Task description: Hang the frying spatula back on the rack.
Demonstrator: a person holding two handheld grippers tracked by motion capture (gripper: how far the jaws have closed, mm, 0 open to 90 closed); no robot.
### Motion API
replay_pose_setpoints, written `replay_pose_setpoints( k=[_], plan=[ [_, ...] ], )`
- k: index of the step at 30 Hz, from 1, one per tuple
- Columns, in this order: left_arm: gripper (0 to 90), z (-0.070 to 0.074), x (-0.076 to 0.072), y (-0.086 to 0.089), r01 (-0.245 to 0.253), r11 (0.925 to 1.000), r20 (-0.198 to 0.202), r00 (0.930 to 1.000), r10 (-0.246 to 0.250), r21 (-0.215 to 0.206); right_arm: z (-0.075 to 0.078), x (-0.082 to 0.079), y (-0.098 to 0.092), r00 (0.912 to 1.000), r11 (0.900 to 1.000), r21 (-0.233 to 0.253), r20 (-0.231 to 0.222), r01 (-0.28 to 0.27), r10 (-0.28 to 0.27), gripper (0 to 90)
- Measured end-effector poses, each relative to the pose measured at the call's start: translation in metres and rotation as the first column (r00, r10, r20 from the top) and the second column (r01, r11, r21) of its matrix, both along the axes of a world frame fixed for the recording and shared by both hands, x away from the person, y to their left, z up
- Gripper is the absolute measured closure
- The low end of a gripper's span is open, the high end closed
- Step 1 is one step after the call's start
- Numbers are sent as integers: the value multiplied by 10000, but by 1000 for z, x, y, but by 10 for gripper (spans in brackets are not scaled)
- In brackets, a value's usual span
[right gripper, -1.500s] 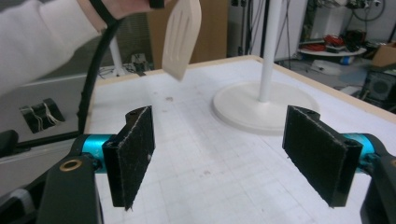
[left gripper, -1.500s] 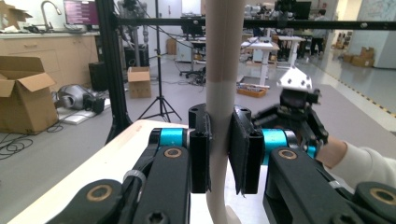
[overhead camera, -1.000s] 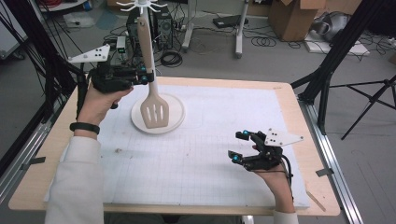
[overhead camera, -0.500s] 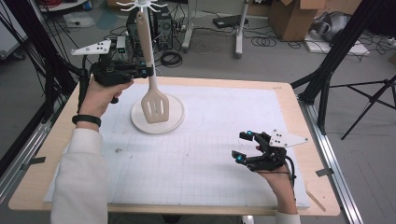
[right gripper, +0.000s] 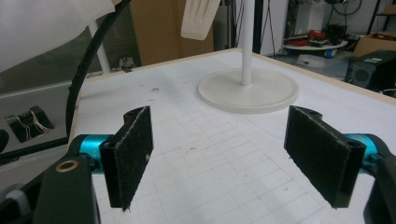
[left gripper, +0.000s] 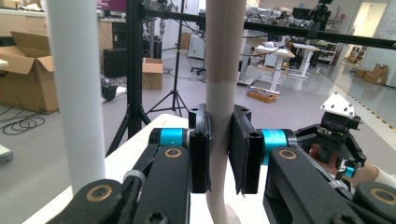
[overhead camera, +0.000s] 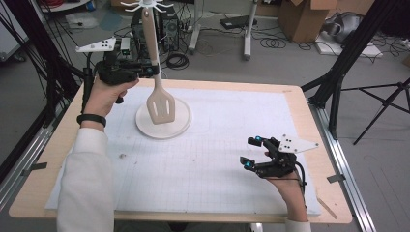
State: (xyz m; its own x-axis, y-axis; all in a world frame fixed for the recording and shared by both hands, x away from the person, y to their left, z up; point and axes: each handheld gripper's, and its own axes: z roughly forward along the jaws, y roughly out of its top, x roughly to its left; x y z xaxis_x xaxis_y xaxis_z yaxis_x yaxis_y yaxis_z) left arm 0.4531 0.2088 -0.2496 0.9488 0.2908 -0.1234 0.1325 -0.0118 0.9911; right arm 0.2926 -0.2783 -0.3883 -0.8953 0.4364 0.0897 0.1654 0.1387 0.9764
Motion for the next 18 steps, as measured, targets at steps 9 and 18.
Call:
replay_pose_setpoints(
  k=[9,18],
  plan=[
    [785,-7,8,-2,-315,9995,-129,9994,315,39,0,-1,-1,10000,10000,-4,0,0,0,230],
    [702,-7,6,-1,-634,9980,-196,9978,632,-87,-1,-2,-2,10000,10000,20,24,27,-27,231]
  ],
)
